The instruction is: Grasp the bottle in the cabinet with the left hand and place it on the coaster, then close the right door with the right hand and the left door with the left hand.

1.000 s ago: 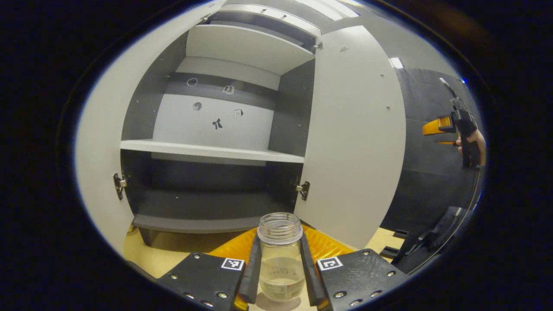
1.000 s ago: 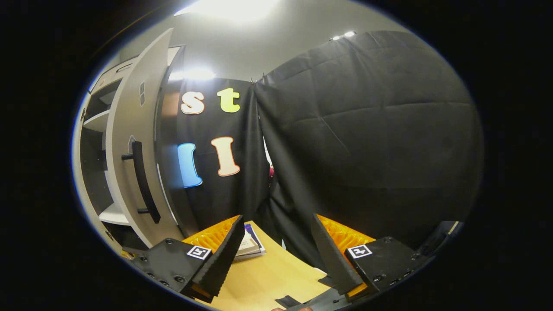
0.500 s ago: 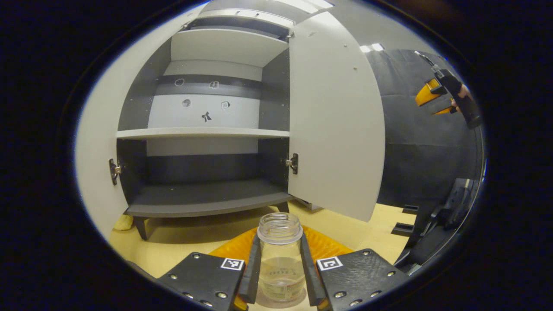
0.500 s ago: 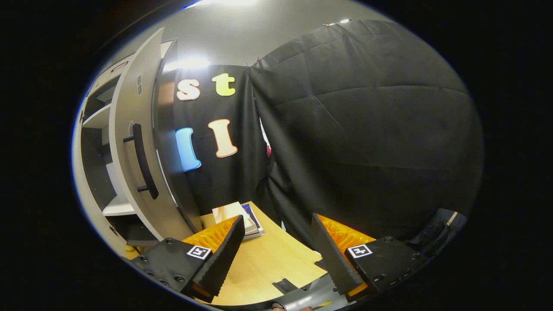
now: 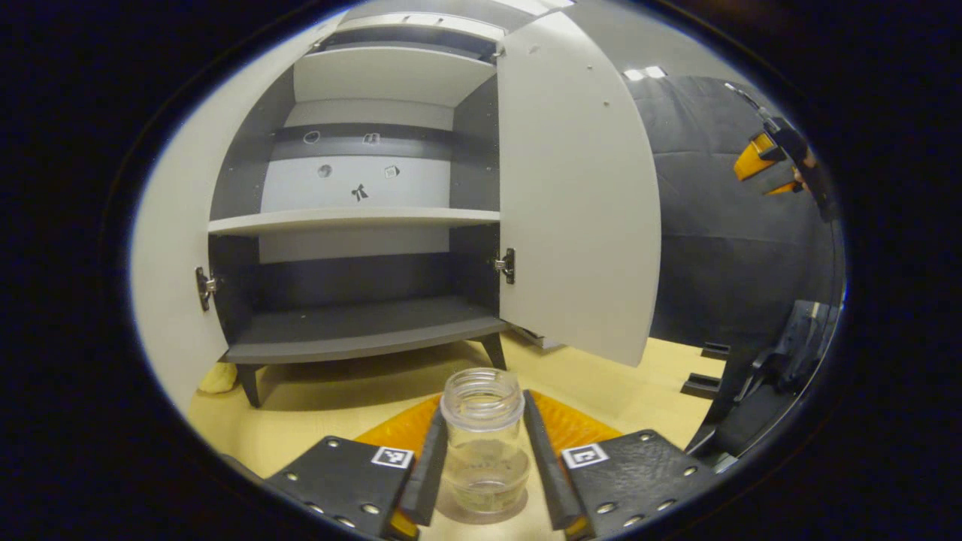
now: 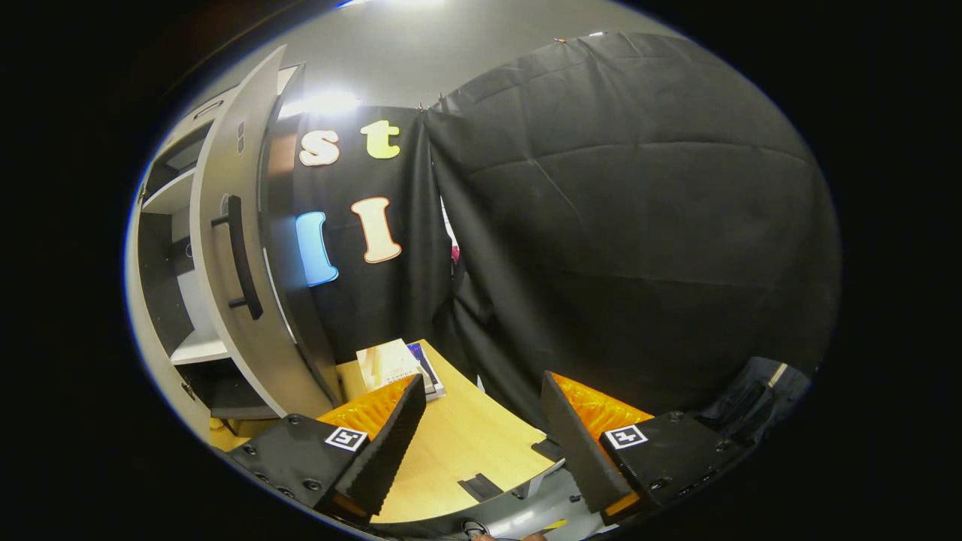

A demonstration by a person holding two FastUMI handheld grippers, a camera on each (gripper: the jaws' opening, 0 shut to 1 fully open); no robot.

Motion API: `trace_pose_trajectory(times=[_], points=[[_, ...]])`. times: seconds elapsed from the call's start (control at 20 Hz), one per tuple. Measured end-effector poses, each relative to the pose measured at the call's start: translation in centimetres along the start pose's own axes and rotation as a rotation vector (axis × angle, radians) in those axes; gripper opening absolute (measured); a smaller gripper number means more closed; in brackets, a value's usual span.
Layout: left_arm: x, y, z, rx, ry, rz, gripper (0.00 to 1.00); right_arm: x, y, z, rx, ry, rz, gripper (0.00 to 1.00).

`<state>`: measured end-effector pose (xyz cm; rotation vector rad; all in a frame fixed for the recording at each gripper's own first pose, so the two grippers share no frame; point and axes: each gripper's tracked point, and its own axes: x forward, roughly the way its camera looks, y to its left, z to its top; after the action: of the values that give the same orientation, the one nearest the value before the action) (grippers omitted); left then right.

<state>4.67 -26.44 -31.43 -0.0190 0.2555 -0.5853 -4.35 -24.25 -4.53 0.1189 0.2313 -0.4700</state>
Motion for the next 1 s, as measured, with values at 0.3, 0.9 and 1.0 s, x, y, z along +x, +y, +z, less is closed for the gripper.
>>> trace_pose_trajectory(times=[0.3,0.9,1.0], points=[[-2.6,0.3,1.8,0.008,0.016,-0.008,0.99,-0.3,-0.1,-1.3,0.029,0.016,-0.014,0.99],[-16.8,6.6,15.8,-0.076,-0.053,0.278,0.89,3.1,3.5,0.5,0.031,-0.055,0.049,0.98],[-18.9,9.1,19.4,-0.039,-0.077,0.394,0.99,4.5,4.6,1.7,0.008,-0.072,0.093,0.99]])
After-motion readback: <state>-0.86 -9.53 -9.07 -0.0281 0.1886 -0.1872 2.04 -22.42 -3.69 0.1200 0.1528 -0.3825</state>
